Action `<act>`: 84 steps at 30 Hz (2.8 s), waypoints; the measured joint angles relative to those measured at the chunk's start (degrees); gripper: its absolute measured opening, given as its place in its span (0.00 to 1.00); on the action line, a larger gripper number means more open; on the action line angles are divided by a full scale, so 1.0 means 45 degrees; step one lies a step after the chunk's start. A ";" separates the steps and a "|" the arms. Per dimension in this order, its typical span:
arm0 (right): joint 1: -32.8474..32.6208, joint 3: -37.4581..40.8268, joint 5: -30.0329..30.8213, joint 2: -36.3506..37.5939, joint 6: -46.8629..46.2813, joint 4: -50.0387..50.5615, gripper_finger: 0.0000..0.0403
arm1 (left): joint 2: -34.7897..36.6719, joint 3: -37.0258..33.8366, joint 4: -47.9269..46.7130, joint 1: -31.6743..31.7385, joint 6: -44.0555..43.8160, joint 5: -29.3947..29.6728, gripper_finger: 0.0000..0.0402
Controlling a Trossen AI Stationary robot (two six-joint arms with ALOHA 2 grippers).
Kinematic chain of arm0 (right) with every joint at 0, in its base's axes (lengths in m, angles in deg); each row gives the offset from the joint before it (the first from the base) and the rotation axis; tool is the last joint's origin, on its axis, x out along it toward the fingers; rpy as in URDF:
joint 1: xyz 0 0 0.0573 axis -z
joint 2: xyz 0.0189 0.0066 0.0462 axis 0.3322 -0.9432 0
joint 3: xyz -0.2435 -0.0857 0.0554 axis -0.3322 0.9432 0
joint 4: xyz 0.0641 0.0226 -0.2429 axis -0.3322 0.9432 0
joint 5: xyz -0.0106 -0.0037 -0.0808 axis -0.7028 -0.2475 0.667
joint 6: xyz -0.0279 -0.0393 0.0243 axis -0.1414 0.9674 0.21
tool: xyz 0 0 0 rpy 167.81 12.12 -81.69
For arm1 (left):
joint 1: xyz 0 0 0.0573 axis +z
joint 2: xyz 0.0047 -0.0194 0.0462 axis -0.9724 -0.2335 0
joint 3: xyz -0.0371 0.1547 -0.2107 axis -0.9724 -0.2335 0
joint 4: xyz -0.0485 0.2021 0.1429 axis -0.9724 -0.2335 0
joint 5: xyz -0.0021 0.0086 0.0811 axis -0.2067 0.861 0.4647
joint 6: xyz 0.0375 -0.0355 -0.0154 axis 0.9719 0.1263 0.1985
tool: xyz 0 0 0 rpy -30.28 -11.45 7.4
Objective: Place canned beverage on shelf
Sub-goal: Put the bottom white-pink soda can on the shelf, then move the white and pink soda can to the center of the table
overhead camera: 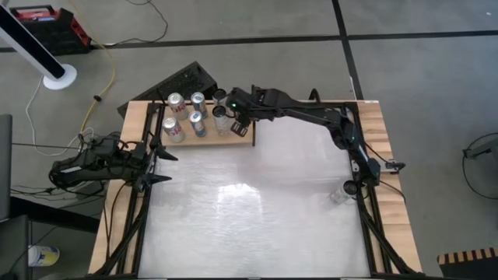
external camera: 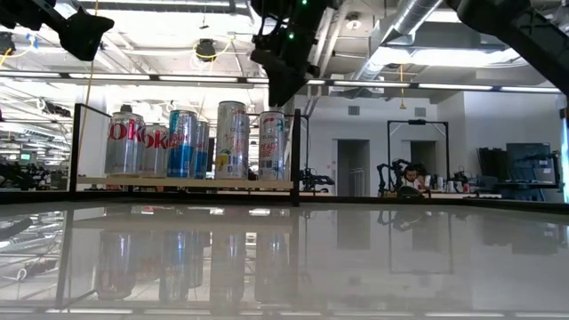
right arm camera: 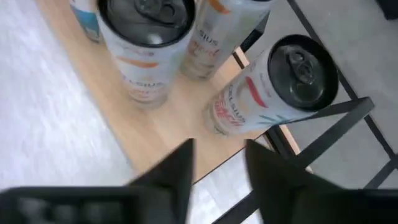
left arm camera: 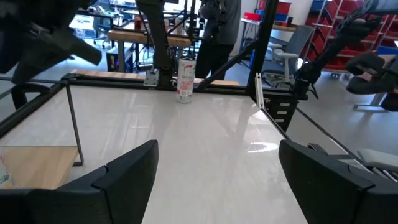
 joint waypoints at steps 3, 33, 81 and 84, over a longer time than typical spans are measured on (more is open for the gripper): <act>0.0082 -0.0002 -0.0004 -0.0245 0.0056 -0.0241 0.20 | 0.0003 0.0000 -0.0003 0.0000 0.0000 0.0000 0.79; 0.0981 0.0006 -0.0019 -0.0986 0.0078 -0.1435 0.05 | 0.0004 0.0000 0.0000 0.0000 0.0000 0.0000 0.79; -1.2521 0.0002 -0.2064 0.3105 -1.4766 0.5724 0.08 | 0.0004 0.0000 -0.0005 0.0003 0.0000 -0.0009 0.79; -1.3667 0.0006 -0.1926 0.3109 -1.6426 0.5731 0.07 | 0.0000 0.0000 -0.0009 0.0000 0.0000 -0.0010 0.79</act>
